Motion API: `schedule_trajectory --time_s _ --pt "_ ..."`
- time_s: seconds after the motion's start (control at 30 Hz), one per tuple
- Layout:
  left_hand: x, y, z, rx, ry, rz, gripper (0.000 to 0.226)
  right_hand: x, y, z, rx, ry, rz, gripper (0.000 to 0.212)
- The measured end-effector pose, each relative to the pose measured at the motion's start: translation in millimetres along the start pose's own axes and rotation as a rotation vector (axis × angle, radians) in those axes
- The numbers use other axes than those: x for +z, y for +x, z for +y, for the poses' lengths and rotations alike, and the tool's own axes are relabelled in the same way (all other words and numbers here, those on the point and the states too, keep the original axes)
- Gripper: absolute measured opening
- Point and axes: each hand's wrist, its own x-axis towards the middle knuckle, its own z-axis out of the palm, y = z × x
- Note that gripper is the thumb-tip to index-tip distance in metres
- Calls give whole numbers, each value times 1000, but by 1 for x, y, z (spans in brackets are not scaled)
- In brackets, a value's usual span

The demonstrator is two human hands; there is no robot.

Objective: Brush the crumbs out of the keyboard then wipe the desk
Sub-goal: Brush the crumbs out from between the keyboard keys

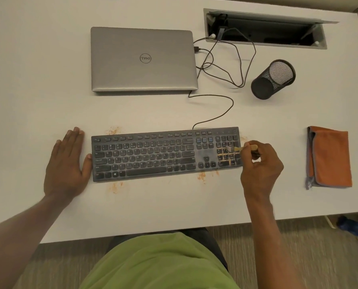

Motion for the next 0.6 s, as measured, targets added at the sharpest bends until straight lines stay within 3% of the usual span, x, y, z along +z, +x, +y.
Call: schedule_trajectory --time_s 0.6 --pt "5 1 -6 54 57 -8 71 -3 -1 -5 22 -7 51 12"
